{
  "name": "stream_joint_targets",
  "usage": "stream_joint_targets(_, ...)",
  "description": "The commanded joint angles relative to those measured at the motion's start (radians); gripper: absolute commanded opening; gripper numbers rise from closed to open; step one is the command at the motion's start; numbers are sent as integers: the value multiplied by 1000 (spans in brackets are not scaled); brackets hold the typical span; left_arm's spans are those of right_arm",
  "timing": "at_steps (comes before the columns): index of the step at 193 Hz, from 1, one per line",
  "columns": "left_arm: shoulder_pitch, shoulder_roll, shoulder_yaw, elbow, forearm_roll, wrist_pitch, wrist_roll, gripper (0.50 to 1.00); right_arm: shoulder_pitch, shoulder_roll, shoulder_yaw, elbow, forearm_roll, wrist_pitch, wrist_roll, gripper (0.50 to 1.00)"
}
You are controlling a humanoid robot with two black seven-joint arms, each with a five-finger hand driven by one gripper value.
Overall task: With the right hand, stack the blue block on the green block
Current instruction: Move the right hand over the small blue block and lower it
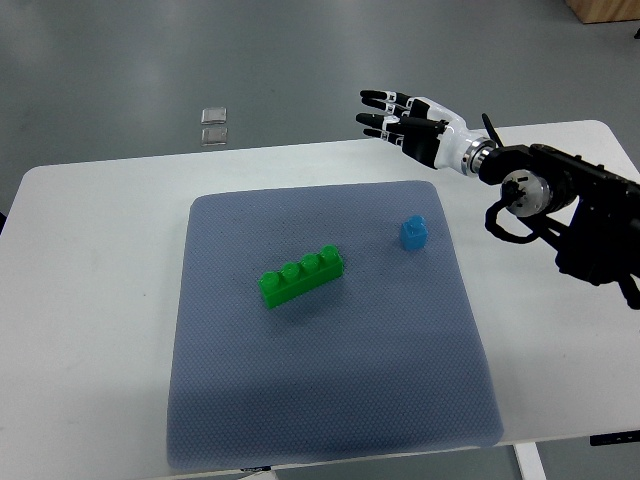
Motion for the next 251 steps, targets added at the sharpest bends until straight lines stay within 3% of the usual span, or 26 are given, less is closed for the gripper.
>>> stream_joint_targets(1, 0, 0, 0, 0, 0, 0, 0, 1000, 119, -37, -210, 9, -9, 12, 0, 926)
stream_joint_targets(39, 0, 0, 0, 0, 0, 0, 0, 1000, 415, -65, -683, 70, -90, 38, 7, 926)
stream_joint_targets(48, 0, 0, 0, 0, 0, 0, 0, 1000, 415, -65, -683, 70, -90, 38, 7, 926)
stream_joint_targets(49, 0, 0, 0, 0, 0, 0, 0, 1000, 500, -66, -803, 125, -143, 46, 9, 926)
stream_joint_targets(55, 0, 0, 0, 0, 0, 0, 0, 1000, 551, -69, -870, 159, -188, 49, 10, 926)
stream_joint_targets(101, 0, 0, 0, 0, 0, 0, 0, 1000, 714, -100, -1040, 327, -474, 77, 12, 926)
stream_joint_targets(180, 0, 0, 0, 0, 0, 0, 0, 1000, 722, -37, -1086, 333, -472, 61, 3, 926)
stream_joint_targets(251, 0, 0, 0, 0, 0, 0, 0, 1000, 620, 1, -1082, 322, -477, -43, 1, 924)
